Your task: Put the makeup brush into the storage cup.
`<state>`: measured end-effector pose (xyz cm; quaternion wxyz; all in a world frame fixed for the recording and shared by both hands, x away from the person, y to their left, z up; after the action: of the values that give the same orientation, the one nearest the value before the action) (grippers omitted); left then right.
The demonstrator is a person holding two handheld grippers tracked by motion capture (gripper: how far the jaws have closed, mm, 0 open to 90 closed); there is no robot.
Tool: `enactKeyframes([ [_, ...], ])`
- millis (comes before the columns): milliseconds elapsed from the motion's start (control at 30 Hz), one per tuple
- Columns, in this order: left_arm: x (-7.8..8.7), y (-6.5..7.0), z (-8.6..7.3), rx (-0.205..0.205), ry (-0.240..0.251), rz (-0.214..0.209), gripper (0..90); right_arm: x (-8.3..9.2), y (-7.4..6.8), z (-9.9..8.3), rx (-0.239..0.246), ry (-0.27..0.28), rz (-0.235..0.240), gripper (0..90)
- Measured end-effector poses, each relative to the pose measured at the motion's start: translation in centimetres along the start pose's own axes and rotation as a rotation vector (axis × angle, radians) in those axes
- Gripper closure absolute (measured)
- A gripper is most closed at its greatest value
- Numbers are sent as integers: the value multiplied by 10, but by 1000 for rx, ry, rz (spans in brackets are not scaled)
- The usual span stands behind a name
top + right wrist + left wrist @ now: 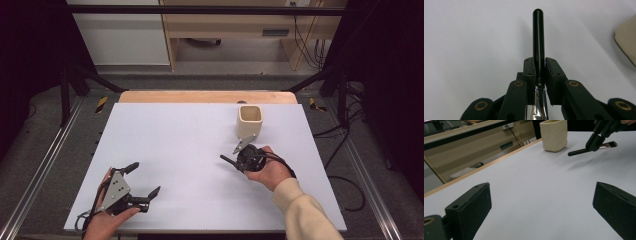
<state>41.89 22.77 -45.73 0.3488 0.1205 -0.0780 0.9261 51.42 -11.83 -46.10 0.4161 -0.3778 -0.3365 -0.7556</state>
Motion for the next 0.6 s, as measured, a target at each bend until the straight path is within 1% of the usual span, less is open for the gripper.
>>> enactKeyframes([
  [33,-4,5,0,-12,-6,-13,15,1,-1,0,11,-5,6,792],
  [67,-4,5,0,-12,-6,-13,16,3,-2,1,16,-8,6,792],
  [100,-7,10,0,-30,-7,-25,16,4,-2,2,32,-11,7,792],
  [133,-9,12,1,-38,-10,-27,17,5,-2,3,42,-13,5,792],
  [167,-10,15,1,-45,-14,-34,19,5,-3,4,41,-9,9,792],
  [200,-10,15,1,-45,-14,-34,21,6,-3,5,58,-9,12,792],
  [233,-12,20,2,-57,-16,-41,21,6,-3,6,59,-4,14,792],
  [333,-15,27,2,-77,-27,-52,22,5,-3,7,65,-16,20,792],
  [400,-17,30,2,-75,-37,-64,23,4,-4,8,75,-16,22,792],
  [433,-18,32,2,-84,-41,-66,25,4,-5,8,83,-19,26,792],
  [467,-18,32,2,-84,-41,-66,27,4,-6,9,79,-23,28,792],
  [500,-20,32,2,-94,-47,-64,27,4,-6,9,79,-23,28,792],
  [533,-23,34,2,-114,-55,-68,32,4,-6,10,85,-21,33,792],
  [567,-23,34,2,-114,-55,-68,31,4,-6,10,85,-21,33,792],
  [600,-27,37,1,-150,-71,-67,32,4,-6,11,94,-26,36,792],
])
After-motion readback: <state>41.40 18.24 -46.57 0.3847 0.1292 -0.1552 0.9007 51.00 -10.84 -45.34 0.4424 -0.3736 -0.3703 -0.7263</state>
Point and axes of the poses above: each handheld gripper's, and its own axes: x roughly backward along the jaws, z roughly out of its top, y roughly to its right, the point moved 4 cm from there along -x, roughly forward along the jaws, and after that the axes turned 10 degrees about x, right-handed, at the moved point
